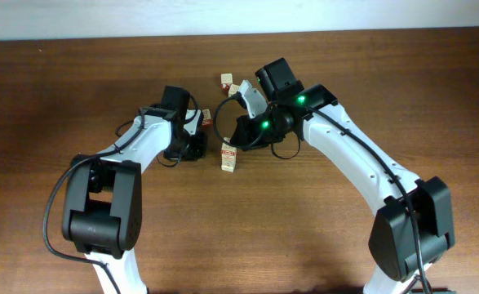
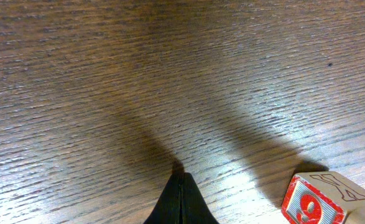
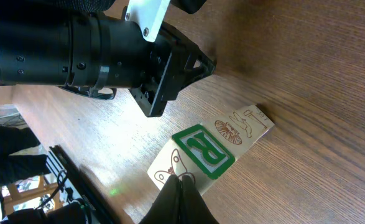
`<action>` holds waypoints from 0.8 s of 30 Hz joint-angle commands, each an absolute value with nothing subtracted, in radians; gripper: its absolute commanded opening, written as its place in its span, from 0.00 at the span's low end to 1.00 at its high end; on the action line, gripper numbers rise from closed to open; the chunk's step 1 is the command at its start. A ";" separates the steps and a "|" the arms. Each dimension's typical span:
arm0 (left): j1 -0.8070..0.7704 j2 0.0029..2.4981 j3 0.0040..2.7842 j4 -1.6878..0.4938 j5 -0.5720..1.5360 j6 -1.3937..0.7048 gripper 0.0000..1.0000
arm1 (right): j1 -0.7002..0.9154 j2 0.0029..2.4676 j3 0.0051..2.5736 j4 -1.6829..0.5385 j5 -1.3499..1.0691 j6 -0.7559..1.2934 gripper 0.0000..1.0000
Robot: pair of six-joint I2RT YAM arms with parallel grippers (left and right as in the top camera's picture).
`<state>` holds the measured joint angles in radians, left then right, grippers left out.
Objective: Rotate 5 blocks
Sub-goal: 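Rotate the clamped row upright into a vertical stack on the table, then open the left gripper and move the left arm away up-left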
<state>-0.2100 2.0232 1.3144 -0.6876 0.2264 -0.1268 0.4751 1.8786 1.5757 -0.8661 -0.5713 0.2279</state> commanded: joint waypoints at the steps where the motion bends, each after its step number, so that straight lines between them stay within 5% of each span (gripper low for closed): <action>1: -0.204 2.031 1.308 -0.690 0.159 -0.118 0.00 | 0.491 1.955 1.530 -0.903 -0.458 0.218 0.05; 6: -0.204 2.031 1.308 -0.690 0.159 -0.118 0.00 | 0.491 1.938 1.582 -0.943 -0.459 0.215 0.14; 24: -0.136 2.025 1.492 -0.847 0.129 -0.113 0.00 | 0.512 1.936 1.603 -0.911 -0.459 0.198 0.16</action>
<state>-0.1596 2.0224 1.4105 -0.8120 0.1555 -0.1268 0.4931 1.8851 1.6196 -0.9035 -0.5240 0.2195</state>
